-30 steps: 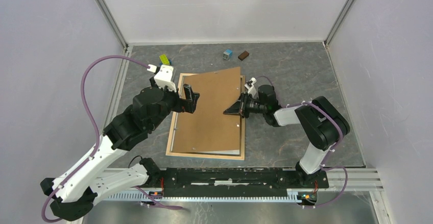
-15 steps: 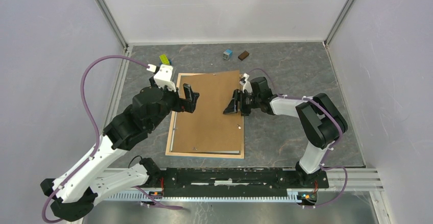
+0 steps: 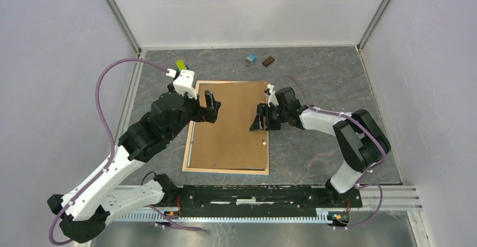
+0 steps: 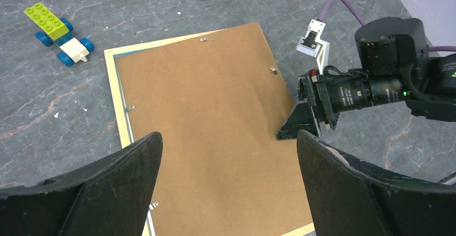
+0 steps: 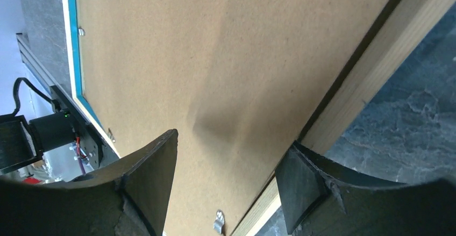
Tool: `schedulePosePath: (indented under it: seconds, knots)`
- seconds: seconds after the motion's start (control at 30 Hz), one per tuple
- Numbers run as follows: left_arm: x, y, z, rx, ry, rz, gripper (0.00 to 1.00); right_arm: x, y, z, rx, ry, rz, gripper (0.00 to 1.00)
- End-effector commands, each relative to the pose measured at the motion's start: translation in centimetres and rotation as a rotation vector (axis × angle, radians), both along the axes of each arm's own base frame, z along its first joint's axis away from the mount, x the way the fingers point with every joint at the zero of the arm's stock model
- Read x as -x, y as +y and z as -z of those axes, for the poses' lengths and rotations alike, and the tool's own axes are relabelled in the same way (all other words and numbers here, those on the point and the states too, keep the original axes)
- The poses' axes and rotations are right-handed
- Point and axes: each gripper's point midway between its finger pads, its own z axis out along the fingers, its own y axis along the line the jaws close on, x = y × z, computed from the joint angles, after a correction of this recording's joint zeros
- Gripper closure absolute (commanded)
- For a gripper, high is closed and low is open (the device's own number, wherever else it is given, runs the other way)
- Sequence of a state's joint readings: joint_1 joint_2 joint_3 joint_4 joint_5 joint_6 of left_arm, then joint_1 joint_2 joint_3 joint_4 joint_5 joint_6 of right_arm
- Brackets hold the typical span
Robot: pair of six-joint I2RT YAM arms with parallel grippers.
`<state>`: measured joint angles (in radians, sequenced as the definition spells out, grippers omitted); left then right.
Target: Put the photo into the frame
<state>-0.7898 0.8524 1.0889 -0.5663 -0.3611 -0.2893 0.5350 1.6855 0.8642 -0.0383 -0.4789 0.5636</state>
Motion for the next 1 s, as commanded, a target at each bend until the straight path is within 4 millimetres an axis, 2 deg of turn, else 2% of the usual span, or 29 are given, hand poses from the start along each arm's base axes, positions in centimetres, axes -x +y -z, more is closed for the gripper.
schedulePosePath:
  seconds: [0.0, 0.17, 0.47, 0.53, 0.6, 0.7, 0.87, 0.97]
  knots:
    - [-0.4, -0.3, -0.8, 0.021, -0.014, 0.0, 0.0, -0.2, 0.3, -1.8, -0.046, -0.091, 0.019, 0.29]
    - [-0.9, -0.3, -0.4, 0.024, 0.005, -0.008, 0.0, 1.0, 1.7, -2.1, -0.023, -0.118, -0.031, 0.29]
    - [-2.3, -0.5, 1.5, 0.0, 0.063, -0.025, 0.0, 0.0, -1.9, -2.2, 0.166, -0.233, 0.012, 0.19]
    - [-3.0, 0.0, 2.1, -0.02, 0.077, -0.049, 0.0, 0.0, -2.1, -2.4, 0.163, -0.251, 0.02, 0.18]
    - [-3.9, 1.3, 2.9, -0.048, 0.102, -0.121, 0.0, 0.1, -2.4, -2.6, 0.153, -0.267, 0.039, 0.18]
    - [-4.8, 2.9, 5.0, -0.028, 0.199, -0.202, 0.0, 0.5, -2.6, -3.3, 0.121, -0.294, 0.055, 0.19]
    - [-4.9, 6.8, 10.5, 0.073, 0.393, -0.334, 0.0, 0.5, -3.3, -4.1, 0.106, -0.339, 0.1, 0.22]
    - [-5.0, 8.6, 14.1, 0.189, 0.528, -0.396, 0.0, -0.8, -3.2, -5.1, 0.083, -0.407, 0.143, 0.21]
